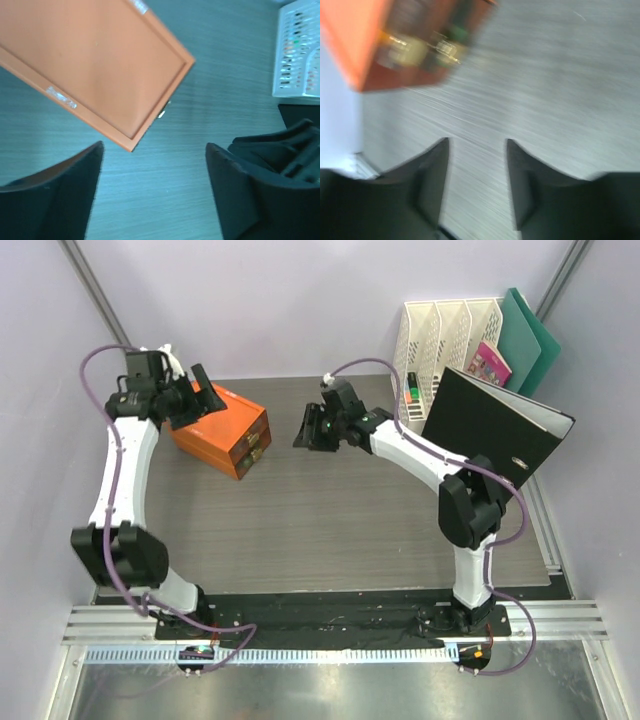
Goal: Organize the makeup
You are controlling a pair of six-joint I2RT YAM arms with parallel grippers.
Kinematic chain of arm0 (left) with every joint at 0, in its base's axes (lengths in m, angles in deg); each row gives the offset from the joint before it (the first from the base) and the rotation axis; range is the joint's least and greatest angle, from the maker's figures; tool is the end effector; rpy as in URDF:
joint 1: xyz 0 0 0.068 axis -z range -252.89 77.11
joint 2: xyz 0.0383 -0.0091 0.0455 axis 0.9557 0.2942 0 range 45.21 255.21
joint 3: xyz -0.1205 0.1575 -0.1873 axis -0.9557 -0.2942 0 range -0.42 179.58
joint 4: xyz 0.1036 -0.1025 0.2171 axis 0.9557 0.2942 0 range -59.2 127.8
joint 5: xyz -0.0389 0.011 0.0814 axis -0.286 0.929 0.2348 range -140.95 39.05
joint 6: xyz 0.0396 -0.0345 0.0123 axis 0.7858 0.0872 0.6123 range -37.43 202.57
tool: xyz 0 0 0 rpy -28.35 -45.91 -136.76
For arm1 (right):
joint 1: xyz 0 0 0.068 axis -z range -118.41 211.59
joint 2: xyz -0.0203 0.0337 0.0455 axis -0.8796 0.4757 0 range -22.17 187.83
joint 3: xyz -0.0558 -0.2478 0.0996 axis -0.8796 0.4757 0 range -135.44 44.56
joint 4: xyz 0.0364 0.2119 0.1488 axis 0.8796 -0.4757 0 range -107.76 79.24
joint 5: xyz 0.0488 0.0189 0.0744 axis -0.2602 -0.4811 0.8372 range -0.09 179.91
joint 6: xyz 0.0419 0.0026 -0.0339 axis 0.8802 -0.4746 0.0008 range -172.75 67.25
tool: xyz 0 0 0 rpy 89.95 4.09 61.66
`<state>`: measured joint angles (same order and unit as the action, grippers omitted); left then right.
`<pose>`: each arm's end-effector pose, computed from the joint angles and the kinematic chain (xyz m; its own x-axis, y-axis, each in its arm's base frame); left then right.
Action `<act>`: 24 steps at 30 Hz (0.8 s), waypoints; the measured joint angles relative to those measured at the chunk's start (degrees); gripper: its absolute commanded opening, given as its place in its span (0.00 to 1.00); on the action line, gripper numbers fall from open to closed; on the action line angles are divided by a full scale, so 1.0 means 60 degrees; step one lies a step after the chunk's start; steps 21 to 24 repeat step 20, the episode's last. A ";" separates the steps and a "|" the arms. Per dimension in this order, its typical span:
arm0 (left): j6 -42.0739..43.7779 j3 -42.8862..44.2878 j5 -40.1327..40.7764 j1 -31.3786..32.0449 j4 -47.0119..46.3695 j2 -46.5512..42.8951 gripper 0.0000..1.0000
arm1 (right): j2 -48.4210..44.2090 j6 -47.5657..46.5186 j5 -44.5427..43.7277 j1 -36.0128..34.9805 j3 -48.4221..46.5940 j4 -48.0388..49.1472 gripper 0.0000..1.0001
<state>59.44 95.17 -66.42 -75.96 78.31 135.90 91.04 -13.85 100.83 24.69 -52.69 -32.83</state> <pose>0.3419 0.0089 0.3848 -0.6785 -0.4156 -0.6057 -0.1330 0.8804 -0.4551 0.3654 0.2827 0.2793 -0.8285 0.1490 -0.5398 -0.2424 0.7736 0.5855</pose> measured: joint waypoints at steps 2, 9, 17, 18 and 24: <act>-0.0033 -0.0102 -0.0007 0.0000 -0.0175 -0.0652 0.99 | -0.0353 -0.0364 -0.0444 0.0000 0.0525 -0.0525 0.77; 0.0113 -0.1541 -0.0208 0.0000 -0.0444 -0.2368 1.00 | -0.2517 -0.1202 -0.2280 0.0000 0.2809 -0.2138 1.00; 0.0226 -0.3912 -0.0251 0.0015 -0.0310 -0.3177 1.00 | -0.5614 -0.1308 -0.3388 0.0000 0.4564 -0.2772 1.00; 0.0244 -0.4076 -0.0262 0.0015 -0.0262 -0.3253 1.00 | -0.5923 -0.1333 -0.3479 0.0000 0.4728 -0.2830 1.00; 0.0288 -0.4324 -0.0368 0.0018 -0.0240 -0.3413 1.00 | -0.6353 -0.1395 -0.3628 0.0004 0.4958 -0.2856 1.00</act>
